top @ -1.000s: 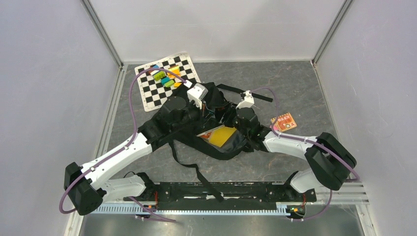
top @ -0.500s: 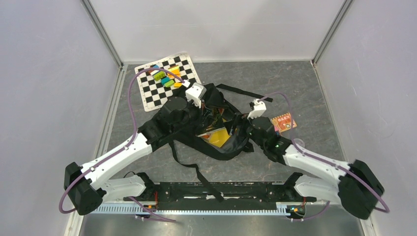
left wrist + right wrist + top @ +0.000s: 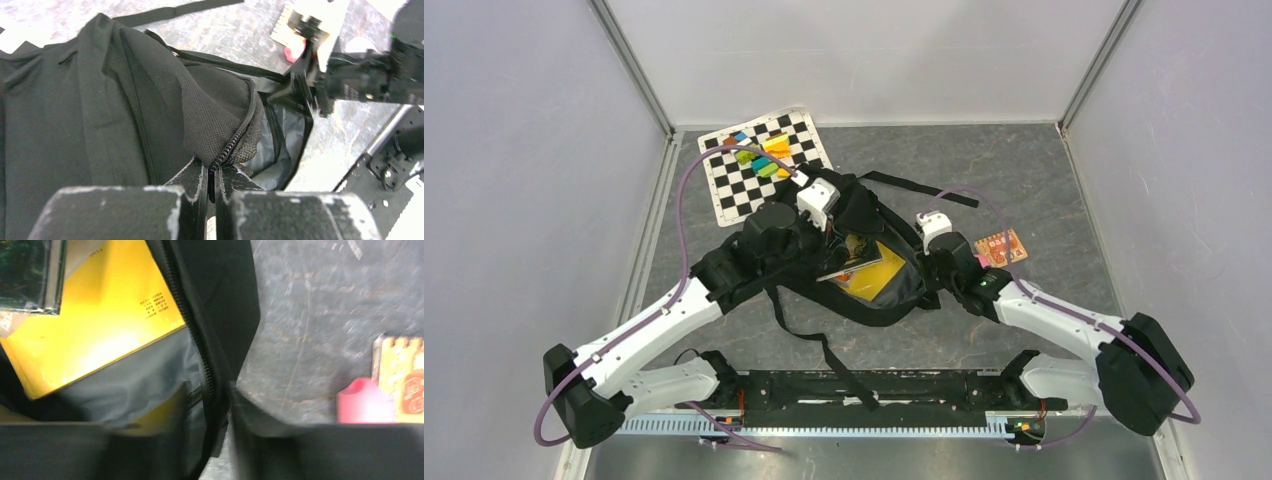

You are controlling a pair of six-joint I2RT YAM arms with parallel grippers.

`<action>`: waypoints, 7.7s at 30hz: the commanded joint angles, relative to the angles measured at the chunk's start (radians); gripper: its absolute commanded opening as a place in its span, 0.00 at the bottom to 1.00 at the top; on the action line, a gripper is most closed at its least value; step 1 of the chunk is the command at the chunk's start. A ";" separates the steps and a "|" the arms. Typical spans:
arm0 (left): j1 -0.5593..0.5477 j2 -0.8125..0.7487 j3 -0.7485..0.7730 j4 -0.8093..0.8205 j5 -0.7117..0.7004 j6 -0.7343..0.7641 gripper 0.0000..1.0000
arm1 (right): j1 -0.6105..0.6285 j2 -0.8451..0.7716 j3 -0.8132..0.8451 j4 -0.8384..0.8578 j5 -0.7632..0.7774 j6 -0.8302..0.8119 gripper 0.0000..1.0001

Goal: Pack the student bag
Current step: Place the book in the student bag, then zip the student bag at the center of the board.

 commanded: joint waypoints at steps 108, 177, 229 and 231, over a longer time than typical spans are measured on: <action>0.111 0.721 0.404 -0.186 -0.022 -0.082 0.70 | -0.041 -0.176 0.027 -0.131 -0.203 0.075 0.00; -0.275 0.843 0.500 -0.225 -0.123 -0.458 0.24 | 0.245 -0.566 -0.071 -0.319 -0.154 0.325 0.00; -0.114 0.805 0.574 0.092 -0.090 -0.307 0.13 | 0.889 0.130 0.393 0.127 0.212 0.185 0.00; -0.112 0.764 0.557 0.093 -0.055 -0.273 0.44 | 0.883 0.119 0.409 0.087 0.222 0.181 0.10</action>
